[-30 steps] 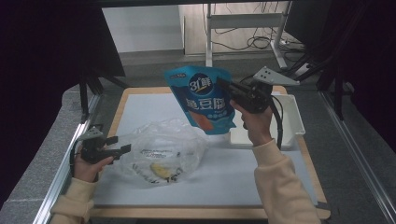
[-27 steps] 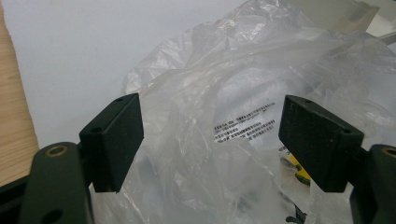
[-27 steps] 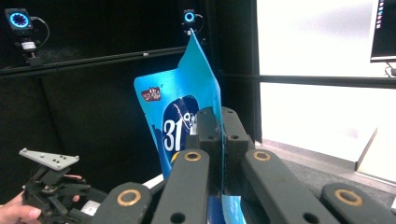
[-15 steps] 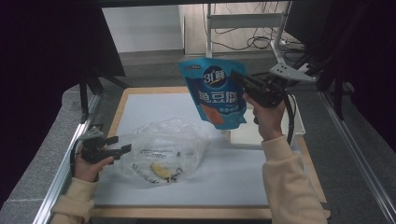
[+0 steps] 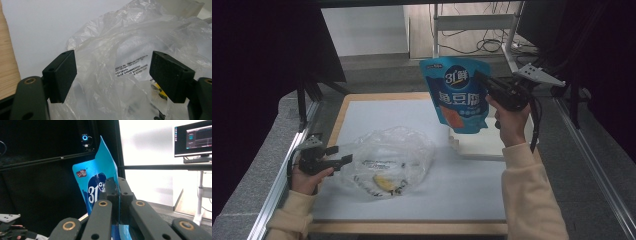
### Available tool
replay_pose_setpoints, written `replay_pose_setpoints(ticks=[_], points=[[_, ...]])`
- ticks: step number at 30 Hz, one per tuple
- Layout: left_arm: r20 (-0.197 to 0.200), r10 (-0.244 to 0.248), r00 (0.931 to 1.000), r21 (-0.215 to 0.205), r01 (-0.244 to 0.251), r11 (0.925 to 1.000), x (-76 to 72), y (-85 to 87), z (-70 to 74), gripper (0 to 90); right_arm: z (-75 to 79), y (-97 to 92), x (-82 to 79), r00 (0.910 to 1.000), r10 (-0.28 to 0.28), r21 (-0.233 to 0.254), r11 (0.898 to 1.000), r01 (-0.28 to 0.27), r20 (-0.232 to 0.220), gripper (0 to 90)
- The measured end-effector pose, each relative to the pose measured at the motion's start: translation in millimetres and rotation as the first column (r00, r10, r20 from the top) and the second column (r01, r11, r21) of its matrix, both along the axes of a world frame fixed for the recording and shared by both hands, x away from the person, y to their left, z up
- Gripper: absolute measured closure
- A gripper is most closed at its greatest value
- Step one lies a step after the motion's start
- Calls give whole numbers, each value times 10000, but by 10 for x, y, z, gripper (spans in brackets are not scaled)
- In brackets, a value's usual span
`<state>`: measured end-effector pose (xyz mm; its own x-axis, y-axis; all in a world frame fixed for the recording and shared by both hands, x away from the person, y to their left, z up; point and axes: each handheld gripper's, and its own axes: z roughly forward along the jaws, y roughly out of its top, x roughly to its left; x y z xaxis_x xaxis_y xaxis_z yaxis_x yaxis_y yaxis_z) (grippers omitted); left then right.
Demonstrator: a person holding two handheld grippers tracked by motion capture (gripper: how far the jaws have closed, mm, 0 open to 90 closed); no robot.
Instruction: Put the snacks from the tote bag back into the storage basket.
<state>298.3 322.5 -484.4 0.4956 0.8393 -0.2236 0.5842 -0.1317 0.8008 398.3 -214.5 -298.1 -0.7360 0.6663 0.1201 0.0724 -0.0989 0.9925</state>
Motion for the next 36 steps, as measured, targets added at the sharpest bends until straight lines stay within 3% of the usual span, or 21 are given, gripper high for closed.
replay_pose_setpoints(ticks=[10,21,36], points=[[25,34,10000,-26,-34,10000,0,-1,0,221,-75,-183,79,9982,-559,115,9984,561,-216,891],[10,20,10000,-12,-20,10000,-2,0,-1,223,-129,-291,160,9945,-1030,-129,9946,1027,-198,890],[-12,35,10000,17,-35,10000,-1,13,-8,223,-502,-306,443,9877,-1358,-368,9904,1332,-776,890]])
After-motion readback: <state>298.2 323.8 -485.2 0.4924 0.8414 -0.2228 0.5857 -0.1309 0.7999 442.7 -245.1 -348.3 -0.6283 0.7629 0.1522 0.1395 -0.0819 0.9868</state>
